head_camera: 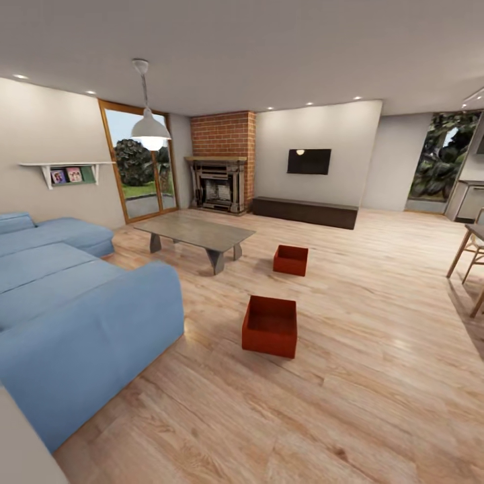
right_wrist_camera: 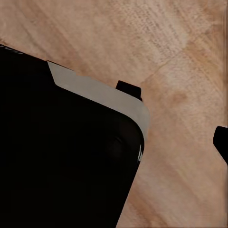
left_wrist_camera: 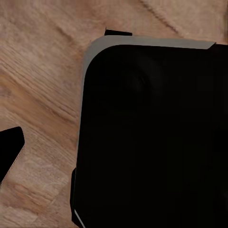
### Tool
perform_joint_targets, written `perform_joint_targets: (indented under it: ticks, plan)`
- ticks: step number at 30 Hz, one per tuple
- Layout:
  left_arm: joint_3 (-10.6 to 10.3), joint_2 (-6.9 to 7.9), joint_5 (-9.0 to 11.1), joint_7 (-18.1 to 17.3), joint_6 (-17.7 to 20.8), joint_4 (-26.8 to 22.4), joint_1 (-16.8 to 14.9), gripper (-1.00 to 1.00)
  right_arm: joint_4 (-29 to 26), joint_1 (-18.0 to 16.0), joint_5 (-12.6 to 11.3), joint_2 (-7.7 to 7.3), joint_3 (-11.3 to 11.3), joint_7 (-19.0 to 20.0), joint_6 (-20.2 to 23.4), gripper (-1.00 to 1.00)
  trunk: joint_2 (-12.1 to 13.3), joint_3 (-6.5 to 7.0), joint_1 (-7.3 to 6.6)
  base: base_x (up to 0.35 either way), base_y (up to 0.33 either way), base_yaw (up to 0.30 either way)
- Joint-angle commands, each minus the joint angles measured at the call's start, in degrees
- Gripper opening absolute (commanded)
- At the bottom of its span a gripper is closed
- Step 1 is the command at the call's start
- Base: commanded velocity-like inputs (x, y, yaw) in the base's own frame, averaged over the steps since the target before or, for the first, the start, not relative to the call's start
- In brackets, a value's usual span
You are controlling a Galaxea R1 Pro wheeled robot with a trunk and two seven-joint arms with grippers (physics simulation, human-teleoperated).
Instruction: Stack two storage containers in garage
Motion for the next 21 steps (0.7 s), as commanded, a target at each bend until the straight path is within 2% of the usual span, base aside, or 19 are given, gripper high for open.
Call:
perform_joint_targets:
  ticks: [1,21]
  plan:
    - [0.01,-0.01,0.47,0.01,-0.12,-0.01,-0.01,1.00,0.15,-0.06,-0.61,0.01,0.36,0.33,-0.33,1.00,-0.02,-0.05,0.03,0.323,0.000,0.000]
    - [0.01,-0.01,0.47,0.01,-0.12,-0.01,-0.01,1.00,0.15,-0.06,-0.91,0.07,0.31,0.33,-0.33,1.00,-0.02,-0.05,0.03,0.323,0.000,-0.015]
